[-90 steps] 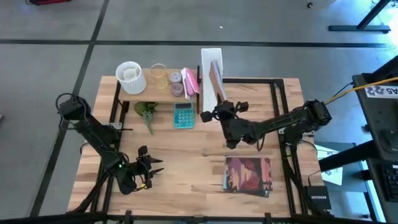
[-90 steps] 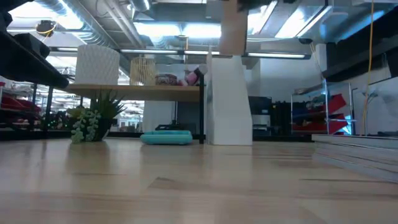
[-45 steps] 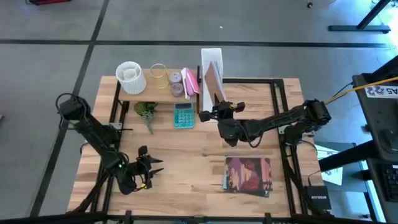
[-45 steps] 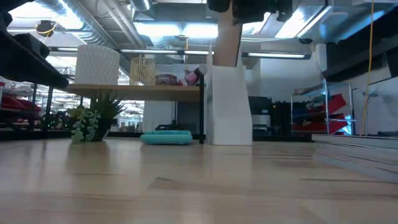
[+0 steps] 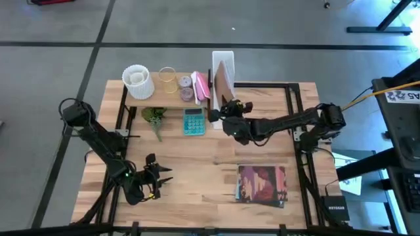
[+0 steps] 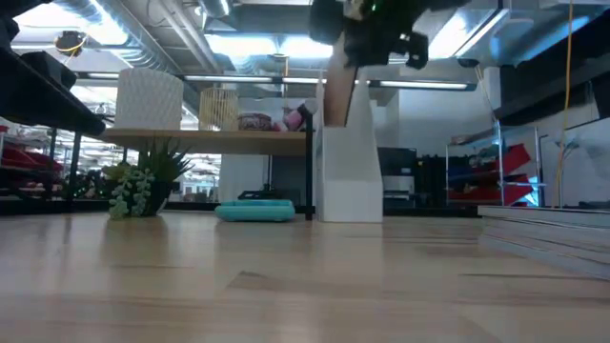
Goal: Stock shelves
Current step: Put the brown book into the white bookshelf
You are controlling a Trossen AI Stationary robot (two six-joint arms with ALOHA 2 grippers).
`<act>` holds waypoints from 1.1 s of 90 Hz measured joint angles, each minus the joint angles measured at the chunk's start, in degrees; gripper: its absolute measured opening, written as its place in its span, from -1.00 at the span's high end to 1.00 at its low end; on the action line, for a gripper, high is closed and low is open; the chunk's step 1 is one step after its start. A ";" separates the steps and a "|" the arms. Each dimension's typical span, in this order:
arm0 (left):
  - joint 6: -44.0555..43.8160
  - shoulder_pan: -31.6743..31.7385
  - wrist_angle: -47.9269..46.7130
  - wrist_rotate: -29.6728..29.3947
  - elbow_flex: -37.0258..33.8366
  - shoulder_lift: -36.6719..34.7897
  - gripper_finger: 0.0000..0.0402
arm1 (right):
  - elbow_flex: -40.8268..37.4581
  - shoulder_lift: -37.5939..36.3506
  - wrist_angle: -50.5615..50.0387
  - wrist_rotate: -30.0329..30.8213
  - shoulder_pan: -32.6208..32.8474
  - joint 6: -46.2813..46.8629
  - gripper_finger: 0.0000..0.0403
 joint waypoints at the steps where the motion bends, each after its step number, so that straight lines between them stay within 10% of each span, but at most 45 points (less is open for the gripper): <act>1: 0.00 0.00 0.00 0.00 0.00 0.00 0.30 | 0.00 0.14 -0.15 -0.12 -0.15 0.26 1.00; 99: -0.66 0.00 -0.07 0.00 0.02 0.02 0.30 | -0.09 9.25 -13.47 -13.65 -2.45 22.88 1.00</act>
